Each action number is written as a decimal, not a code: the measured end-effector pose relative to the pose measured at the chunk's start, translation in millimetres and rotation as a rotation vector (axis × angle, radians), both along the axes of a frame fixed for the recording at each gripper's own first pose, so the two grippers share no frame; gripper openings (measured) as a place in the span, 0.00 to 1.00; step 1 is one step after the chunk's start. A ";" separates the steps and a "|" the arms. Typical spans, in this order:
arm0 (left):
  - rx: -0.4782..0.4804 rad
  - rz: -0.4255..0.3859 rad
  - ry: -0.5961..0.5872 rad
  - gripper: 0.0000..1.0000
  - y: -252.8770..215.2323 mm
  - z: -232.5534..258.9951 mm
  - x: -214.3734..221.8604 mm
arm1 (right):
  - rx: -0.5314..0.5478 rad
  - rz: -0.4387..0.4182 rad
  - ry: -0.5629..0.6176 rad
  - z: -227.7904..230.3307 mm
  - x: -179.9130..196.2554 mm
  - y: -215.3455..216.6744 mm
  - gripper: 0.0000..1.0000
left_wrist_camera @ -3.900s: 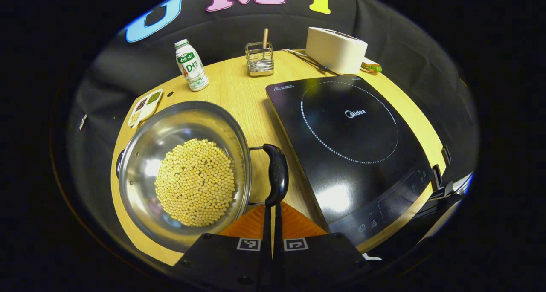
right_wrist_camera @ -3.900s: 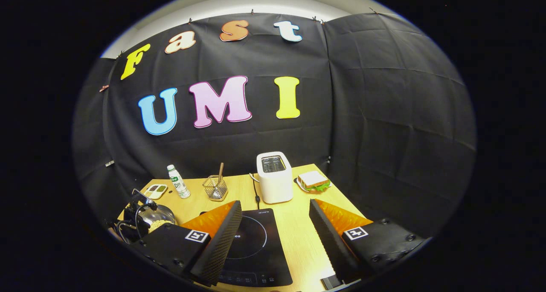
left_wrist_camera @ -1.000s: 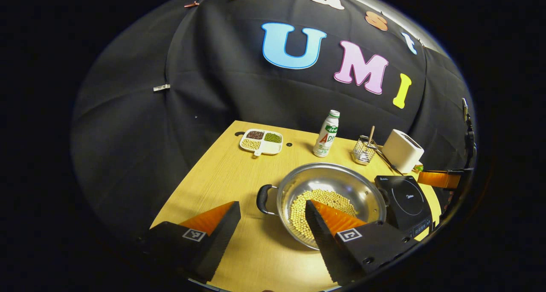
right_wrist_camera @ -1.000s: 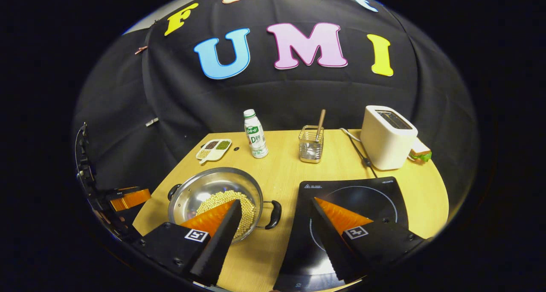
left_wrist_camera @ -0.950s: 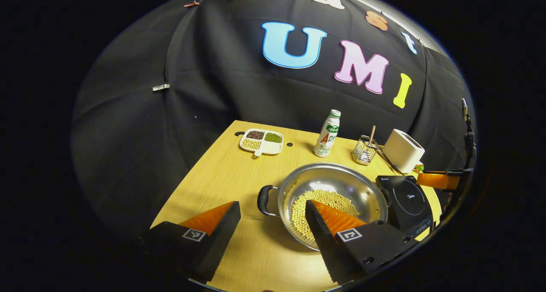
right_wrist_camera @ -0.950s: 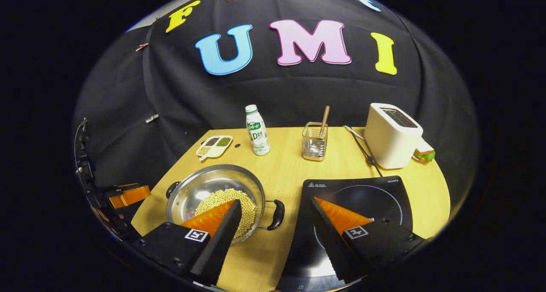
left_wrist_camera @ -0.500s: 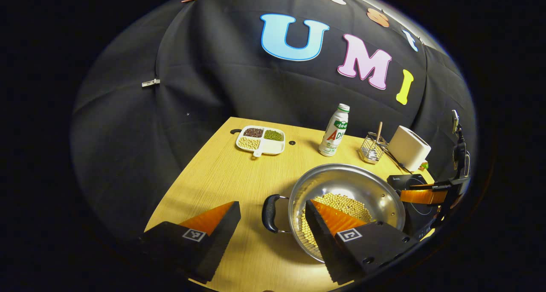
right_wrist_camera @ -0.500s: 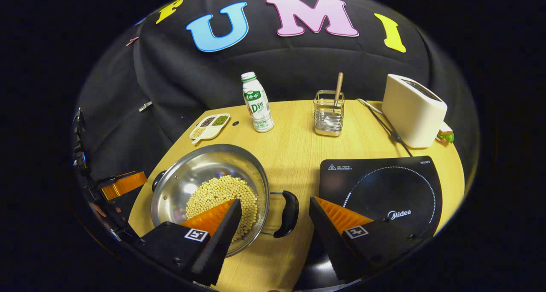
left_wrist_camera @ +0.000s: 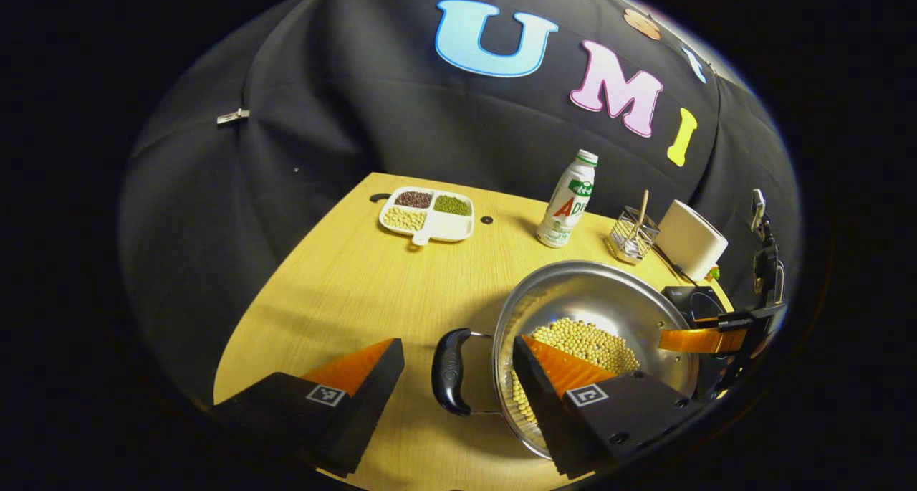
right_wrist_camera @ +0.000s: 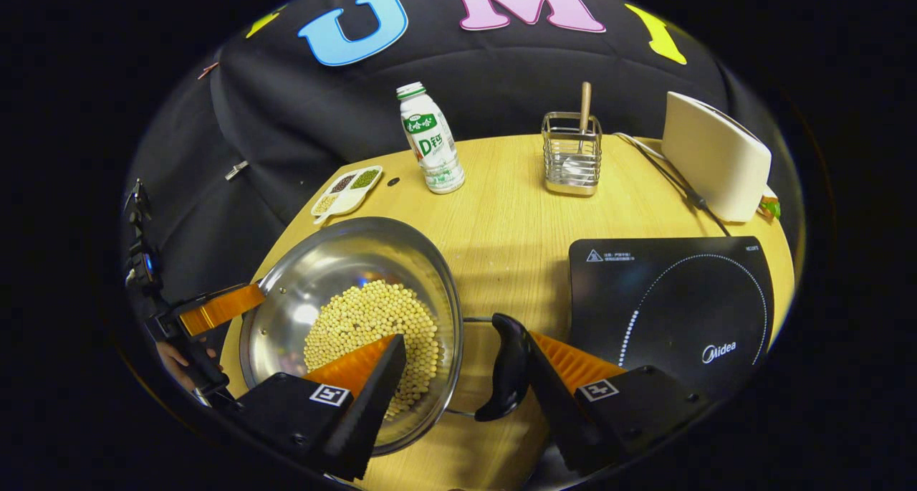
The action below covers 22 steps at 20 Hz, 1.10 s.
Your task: First push the handle of the pot to place it horizontally, then grasp the pot with both hands and set it on the induction cooktop.
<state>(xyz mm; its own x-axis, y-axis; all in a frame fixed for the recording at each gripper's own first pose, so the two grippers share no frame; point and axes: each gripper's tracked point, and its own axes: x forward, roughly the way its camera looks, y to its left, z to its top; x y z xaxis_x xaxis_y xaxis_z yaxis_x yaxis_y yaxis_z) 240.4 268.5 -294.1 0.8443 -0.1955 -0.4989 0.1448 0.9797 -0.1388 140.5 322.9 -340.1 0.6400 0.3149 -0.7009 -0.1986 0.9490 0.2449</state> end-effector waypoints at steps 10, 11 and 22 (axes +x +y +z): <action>-0.026 -0.041 0.126 0.85 -8.9 -40.3 13.8 | -0.049 -0.004 0.017 -16.4 9.7 6.6 0.96; -0.030 -0.045 0.132 0.82 -9.5 -41.2 13.8 | -0.065 -0.007 0.013 -18.0 11.3 5.2 0.96; -0.027 -0.016 0.174 0.64 5.1 -48.9 9.1 | -0.121 -0.028 0.037 -30.2 10.8 8.7 0.69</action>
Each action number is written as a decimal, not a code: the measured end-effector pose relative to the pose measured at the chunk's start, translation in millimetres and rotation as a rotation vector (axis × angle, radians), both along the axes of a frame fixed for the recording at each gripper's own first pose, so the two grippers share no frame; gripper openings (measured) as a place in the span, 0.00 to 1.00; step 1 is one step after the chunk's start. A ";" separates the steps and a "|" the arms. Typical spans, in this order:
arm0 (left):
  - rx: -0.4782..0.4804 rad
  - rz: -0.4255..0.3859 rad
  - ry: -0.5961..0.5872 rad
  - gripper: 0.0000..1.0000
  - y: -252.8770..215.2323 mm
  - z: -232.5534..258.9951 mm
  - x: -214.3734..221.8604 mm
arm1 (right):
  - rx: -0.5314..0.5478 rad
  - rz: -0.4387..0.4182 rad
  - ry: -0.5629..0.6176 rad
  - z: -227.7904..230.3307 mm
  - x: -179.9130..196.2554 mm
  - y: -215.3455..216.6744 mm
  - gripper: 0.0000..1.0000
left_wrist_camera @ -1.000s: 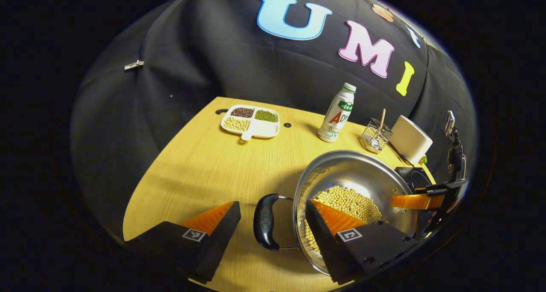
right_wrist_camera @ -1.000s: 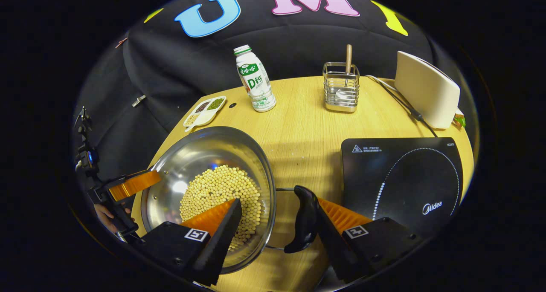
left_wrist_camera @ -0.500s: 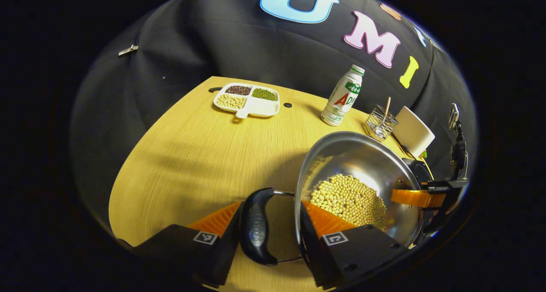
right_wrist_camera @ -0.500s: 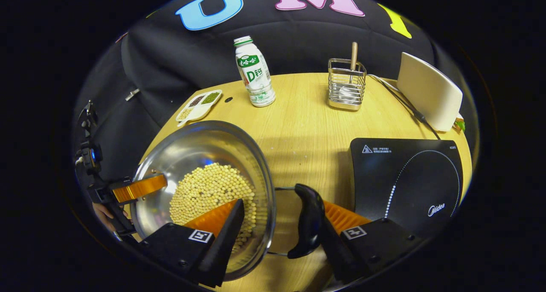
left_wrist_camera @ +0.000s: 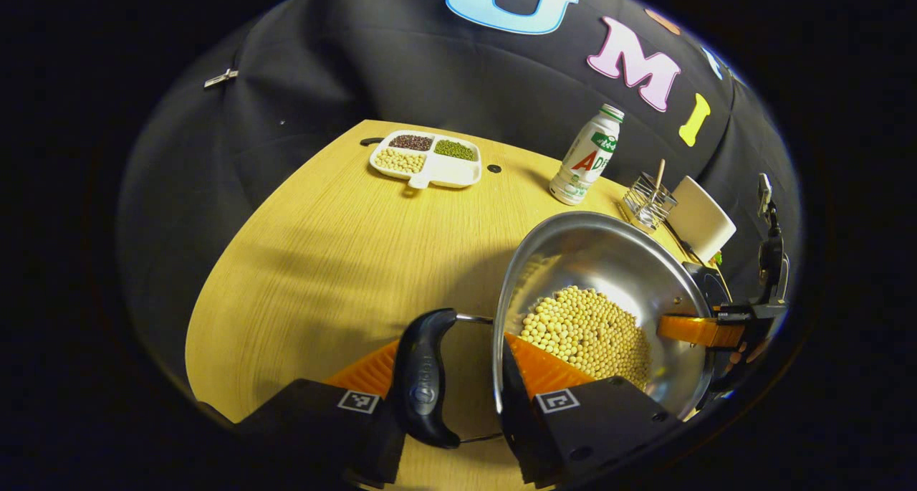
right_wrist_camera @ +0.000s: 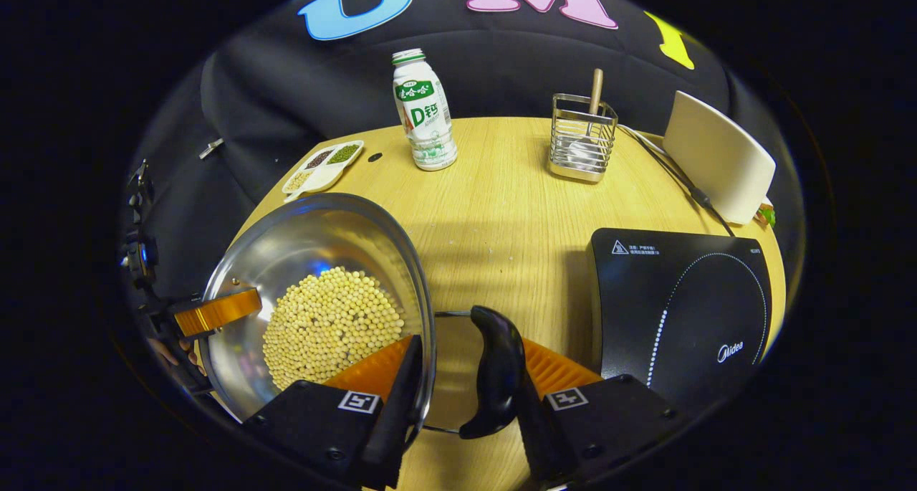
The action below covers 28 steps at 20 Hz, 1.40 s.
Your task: First push the handle of the pot to place it horizontally, then grasp the pot with both hands and set it on the induction cooktop.
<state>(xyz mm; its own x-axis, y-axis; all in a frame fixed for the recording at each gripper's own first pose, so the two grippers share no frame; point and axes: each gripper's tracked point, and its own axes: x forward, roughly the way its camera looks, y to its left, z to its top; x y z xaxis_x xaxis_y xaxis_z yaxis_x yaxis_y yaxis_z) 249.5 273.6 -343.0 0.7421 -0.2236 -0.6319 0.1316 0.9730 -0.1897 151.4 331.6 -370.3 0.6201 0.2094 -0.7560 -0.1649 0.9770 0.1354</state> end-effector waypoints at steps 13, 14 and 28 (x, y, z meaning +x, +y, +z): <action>-0.016 0.039 0.045 0.58 1.0 6.4 -26.0 | 0.008 0.021 0.048 5.1 -25.0 -0.4 0.61; -0.016 0.042 0.043 0.58 0.5 10.9 -30.1 | 0.007 0.026 0.042 10.4 -26.7 -0.3 0.61; -0.012 0.037 -0.012 0.58 -68.3 104.8 -86.4 | 0.037 0.028 -0.033 120.2 -55.4 -71.7 0.57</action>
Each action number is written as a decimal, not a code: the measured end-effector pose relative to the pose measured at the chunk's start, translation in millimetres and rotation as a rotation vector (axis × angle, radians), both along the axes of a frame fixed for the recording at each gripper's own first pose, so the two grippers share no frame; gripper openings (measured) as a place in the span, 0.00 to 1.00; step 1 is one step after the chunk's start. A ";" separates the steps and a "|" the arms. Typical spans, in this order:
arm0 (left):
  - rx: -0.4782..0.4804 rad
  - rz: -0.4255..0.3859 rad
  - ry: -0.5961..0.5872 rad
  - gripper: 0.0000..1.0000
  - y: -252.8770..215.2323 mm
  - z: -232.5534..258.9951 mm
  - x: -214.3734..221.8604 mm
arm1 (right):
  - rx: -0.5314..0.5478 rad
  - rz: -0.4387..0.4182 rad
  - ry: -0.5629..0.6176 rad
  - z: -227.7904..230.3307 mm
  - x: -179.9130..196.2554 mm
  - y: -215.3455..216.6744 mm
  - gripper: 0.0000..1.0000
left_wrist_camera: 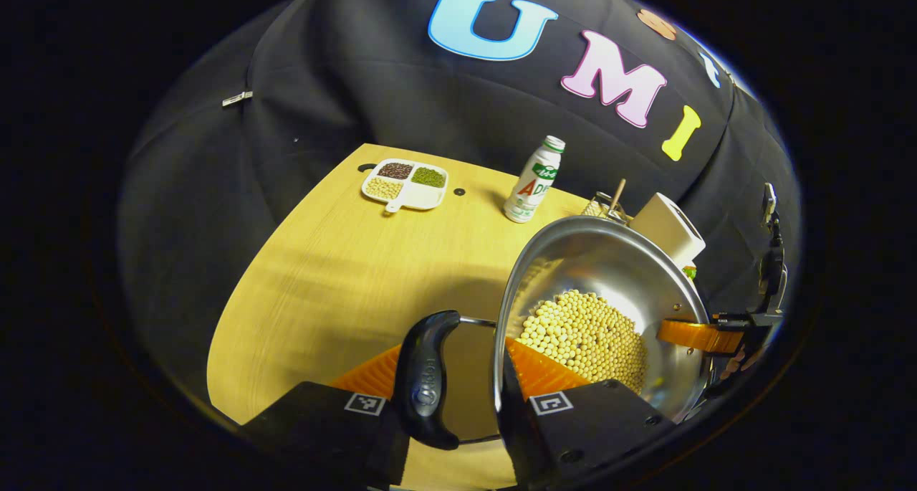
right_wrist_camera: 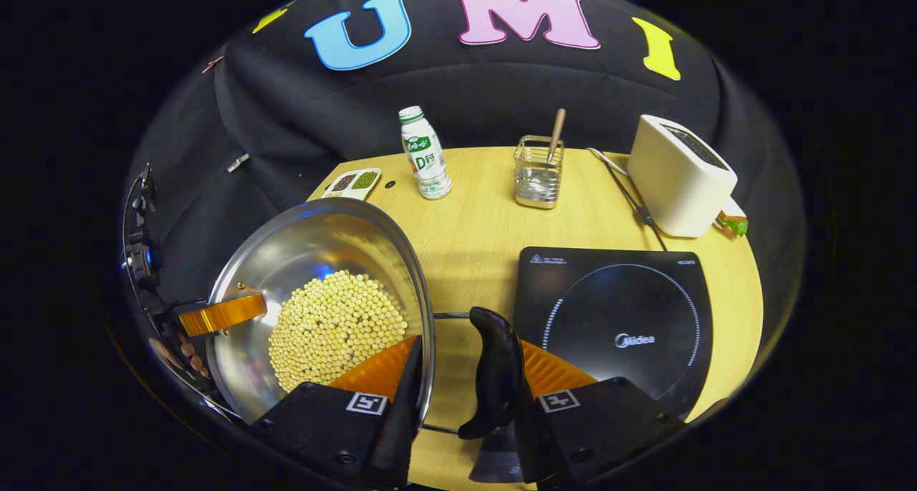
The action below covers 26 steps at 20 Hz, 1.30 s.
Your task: First push the handle of the pot to place it horizontally, then grasp the pot with both hands and set it on the induction cooktop.
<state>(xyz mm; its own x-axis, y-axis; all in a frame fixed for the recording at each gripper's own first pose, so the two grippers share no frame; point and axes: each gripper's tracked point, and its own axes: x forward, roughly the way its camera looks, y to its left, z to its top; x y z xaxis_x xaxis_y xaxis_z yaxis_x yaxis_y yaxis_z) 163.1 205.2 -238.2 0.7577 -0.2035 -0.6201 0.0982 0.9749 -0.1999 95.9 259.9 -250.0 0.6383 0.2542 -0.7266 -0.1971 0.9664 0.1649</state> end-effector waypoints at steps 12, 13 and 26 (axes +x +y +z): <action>0.011 -0.070 -0.024 0.58 -132.7 24.1 -1.8 | 0.027 -0.078 -0.042 31.8 3.8 -130.5 0.61; 0.013 -0.077 -0.023 0.58 -142.1 23.4 0.0 | 0.028 -0.086 -0.041 32.1 5.2 -140.8 0.61; 0.012 -0.120 0.005 0.58 -253.5 -2.9 26.5 | 0.029 -0.156 -0.014 15.7 25.7 -243.8 0.61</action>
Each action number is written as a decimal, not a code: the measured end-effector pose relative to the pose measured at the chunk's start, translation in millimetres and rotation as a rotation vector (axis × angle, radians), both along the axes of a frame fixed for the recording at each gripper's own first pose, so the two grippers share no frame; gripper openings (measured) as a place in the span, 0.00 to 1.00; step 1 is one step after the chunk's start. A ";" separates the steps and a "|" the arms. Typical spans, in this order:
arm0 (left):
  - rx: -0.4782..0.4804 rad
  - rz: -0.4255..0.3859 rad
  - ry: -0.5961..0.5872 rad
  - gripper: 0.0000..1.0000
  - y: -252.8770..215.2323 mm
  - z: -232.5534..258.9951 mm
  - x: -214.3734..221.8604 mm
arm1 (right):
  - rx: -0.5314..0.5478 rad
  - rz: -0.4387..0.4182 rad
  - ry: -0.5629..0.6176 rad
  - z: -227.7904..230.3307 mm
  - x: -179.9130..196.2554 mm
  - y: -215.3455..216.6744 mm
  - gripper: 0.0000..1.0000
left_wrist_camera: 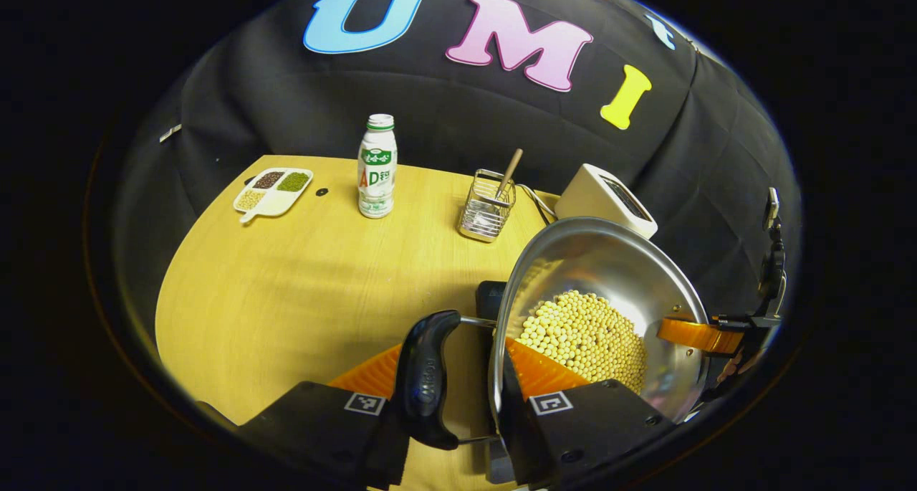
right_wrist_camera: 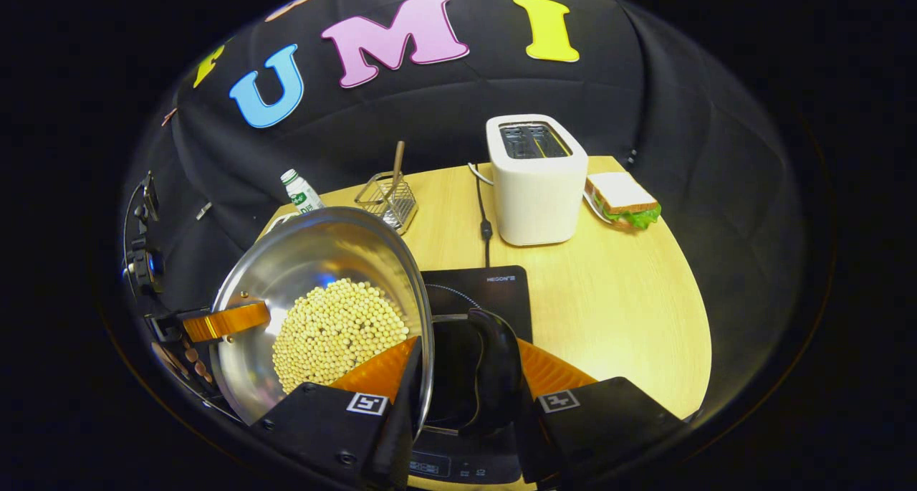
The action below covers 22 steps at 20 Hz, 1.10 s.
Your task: First push the handle of the pot to place it horizontally, then grasp the pot with both hands and set it on the induction cooktop.
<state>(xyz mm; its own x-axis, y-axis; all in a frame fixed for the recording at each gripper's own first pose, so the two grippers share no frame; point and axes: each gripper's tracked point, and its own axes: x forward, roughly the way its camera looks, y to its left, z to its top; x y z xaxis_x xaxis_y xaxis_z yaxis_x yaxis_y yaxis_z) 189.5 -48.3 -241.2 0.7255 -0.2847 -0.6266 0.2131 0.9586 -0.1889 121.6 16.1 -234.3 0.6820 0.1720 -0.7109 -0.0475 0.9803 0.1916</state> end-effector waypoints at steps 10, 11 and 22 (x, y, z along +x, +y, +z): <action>-0.012 0.022 0.037 0.58 -34.6 -33.0 6.0 | -0.009 0.001 0.035 -32.4 13.9 -37.5 0.61; -0.009 0.023 0.040 0.58 -37.1 -36.7 7.6 | -0.009 0.000 0.040 -35.6 15.7 -39.7 0.61; -0.002 0.035 0.036 0.58 -42.4 -57.3 26.5 | 0.004 0.003 0.071 -63.8 31.9 -44.1 0.61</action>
<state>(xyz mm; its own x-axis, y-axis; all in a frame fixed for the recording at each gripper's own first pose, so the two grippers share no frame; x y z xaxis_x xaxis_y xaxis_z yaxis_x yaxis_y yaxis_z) 216.0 -90.7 -298.5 0.7120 -0.2613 -0.6518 0.1729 0.9648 -0.1979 153.5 -28.1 -298.2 0.6292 0.1770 -0.7568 -0.0366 0.9794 0.1986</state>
